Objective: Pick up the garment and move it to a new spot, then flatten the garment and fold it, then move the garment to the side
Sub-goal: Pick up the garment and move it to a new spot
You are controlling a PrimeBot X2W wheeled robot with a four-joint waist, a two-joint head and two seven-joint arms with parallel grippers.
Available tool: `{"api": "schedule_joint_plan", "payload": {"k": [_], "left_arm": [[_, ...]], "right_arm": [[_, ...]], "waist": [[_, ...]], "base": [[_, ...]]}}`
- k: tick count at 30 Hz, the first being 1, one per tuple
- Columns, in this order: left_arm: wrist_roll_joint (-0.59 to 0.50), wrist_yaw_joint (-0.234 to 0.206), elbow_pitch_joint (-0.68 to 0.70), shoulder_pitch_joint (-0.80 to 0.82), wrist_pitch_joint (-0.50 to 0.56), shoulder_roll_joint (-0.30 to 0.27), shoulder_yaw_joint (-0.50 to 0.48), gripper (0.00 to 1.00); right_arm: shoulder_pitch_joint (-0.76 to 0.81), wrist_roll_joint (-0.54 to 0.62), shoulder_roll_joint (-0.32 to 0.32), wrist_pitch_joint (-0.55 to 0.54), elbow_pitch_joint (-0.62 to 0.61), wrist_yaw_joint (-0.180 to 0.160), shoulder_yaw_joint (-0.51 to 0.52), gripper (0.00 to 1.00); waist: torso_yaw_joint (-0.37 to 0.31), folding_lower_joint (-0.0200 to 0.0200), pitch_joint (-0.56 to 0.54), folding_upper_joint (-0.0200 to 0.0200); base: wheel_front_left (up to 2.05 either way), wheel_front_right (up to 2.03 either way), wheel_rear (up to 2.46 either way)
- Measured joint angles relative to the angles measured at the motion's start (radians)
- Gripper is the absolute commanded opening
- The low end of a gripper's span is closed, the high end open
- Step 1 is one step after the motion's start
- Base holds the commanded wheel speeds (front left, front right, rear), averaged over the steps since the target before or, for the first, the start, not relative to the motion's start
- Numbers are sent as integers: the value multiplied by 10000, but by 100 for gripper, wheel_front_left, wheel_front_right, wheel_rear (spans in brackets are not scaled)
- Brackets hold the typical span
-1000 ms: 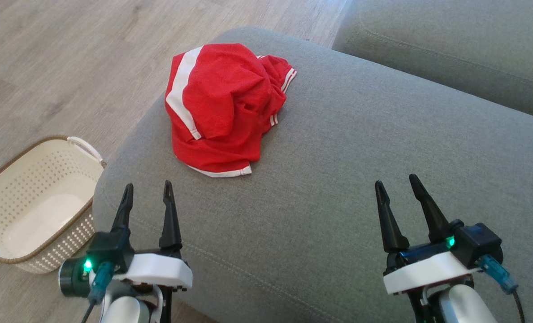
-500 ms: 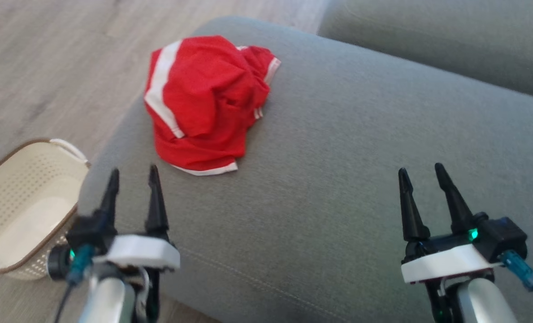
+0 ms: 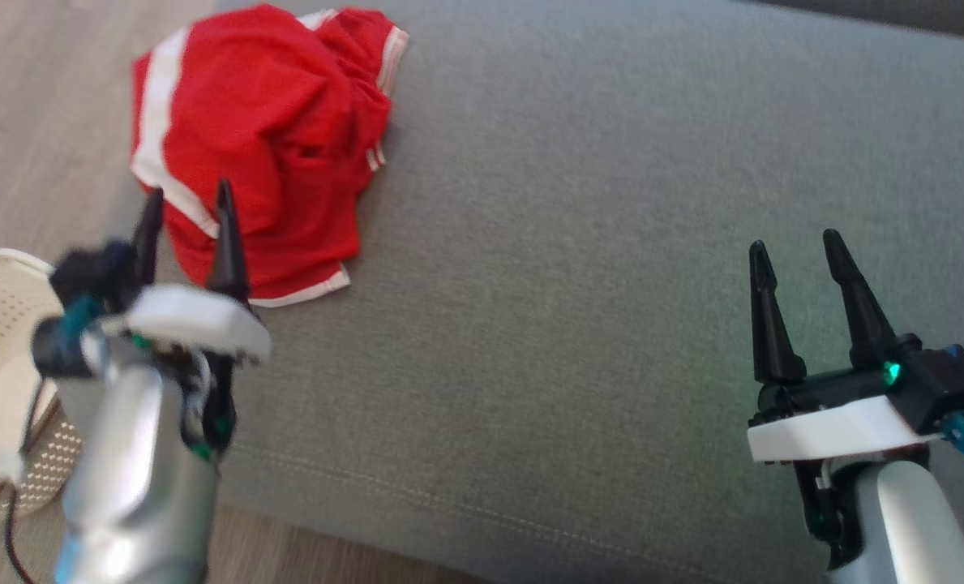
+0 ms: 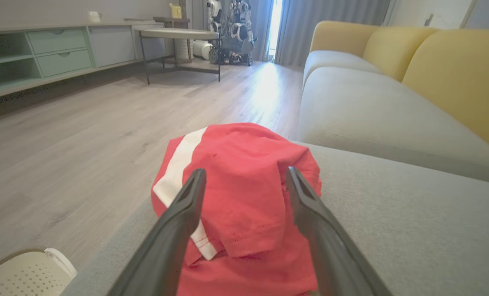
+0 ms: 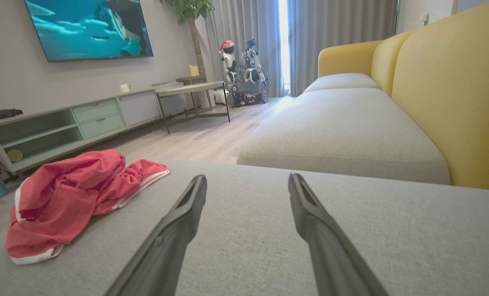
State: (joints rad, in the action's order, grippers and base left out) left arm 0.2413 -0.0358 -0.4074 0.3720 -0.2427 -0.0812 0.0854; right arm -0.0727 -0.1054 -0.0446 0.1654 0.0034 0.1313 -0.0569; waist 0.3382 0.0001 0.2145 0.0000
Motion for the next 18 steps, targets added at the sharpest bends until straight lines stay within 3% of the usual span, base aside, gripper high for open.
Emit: {"api": "schedule_joint_plan", "payload": {"k": [11,18], "left_arm": [[-27,92,-3162,3168,1371,-708,-2,100],[-119,88,-4717,4091,1400,-940,23,100]], "right_arm": [[-384,403,-8,-395,-568,0,-12,100],[-393,454,-12,-441,-765,0,-2,100]], "waist": [[-641,1,1154,0],[-902,0,1499,0]], "base": [[0,0,0],[0,0,0]]}}
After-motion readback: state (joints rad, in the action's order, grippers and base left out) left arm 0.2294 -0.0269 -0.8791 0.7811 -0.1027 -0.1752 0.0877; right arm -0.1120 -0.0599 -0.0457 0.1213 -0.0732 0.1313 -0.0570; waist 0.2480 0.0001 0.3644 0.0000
